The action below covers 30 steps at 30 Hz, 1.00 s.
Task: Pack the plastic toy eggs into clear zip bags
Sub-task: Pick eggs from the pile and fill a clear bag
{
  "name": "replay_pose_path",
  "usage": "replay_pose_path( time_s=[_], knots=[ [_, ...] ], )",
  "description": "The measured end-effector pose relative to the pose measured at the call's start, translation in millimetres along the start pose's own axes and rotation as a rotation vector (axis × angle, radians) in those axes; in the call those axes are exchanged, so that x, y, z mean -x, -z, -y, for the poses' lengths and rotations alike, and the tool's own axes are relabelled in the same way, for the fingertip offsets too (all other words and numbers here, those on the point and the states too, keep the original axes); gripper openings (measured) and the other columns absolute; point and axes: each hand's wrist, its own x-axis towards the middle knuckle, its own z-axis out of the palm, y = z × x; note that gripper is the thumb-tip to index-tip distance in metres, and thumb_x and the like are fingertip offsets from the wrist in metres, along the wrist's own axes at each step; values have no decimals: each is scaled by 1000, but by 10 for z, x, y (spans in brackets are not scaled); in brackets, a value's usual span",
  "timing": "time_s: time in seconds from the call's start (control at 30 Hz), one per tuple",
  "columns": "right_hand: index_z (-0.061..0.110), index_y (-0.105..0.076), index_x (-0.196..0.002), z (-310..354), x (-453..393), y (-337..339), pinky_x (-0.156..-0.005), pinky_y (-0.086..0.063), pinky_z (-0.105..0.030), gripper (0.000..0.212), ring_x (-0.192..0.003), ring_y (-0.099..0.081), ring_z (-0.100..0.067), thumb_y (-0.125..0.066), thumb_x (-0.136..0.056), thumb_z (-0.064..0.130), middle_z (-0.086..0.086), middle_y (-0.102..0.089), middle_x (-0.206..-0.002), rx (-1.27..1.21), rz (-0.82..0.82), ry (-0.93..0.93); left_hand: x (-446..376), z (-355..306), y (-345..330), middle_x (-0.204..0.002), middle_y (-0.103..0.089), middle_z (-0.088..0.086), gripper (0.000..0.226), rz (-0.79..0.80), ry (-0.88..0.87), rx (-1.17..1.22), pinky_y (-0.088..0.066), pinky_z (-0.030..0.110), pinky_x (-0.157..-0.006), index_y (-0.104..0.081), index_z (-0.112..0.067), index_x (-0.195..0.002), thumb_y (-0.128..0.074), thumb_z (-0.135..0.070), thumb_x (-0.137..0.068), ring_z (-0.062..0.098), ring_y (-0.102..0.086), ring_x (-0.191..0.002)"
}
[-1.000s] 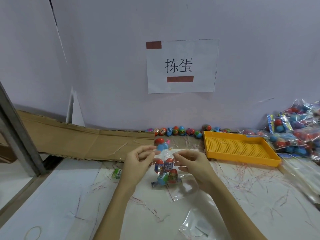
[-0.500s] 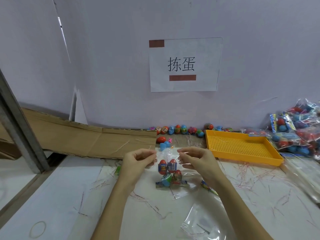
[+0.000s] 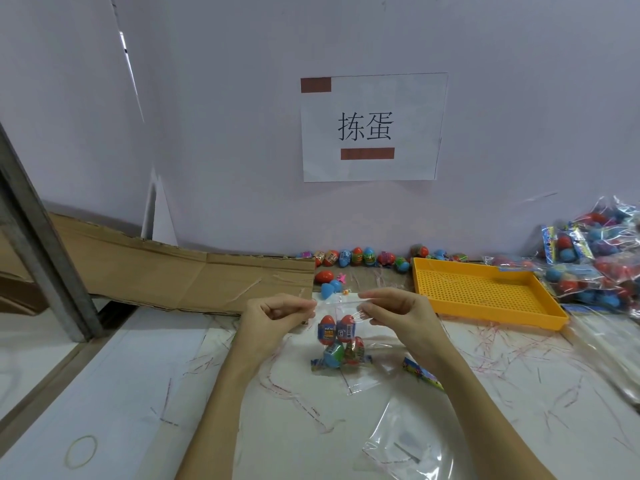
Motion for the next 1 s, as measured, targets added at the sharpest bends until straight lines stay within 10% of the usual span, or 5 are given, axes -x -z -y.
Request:
replay_pose_path(
  time_s=[0.73,1.0],
  knots=[
    [15,-83,-88,86,-6,-25,-79,-57,-18,38,-92,-72,-9,-56,-91,-12,8,-78,-94,148,23,13,5,-22,-46,-97,-80,-5,13,-50,-6,-80,-62,29,-82,-80,-16,-101,-79,-12,-88,15,-75,-94],
    [16,-77,-94,18,-13,-165,-78,-61,-26,10,-91,-74,-15,-75,-90,8,9,-76,-95,124,-1,47,-12,-29,-107,-97,-77,-8,26,-32,59,-16,-63,33,-81,-75,-24,-107,-78,-5,-89,17,-72,-98]
  ],
)
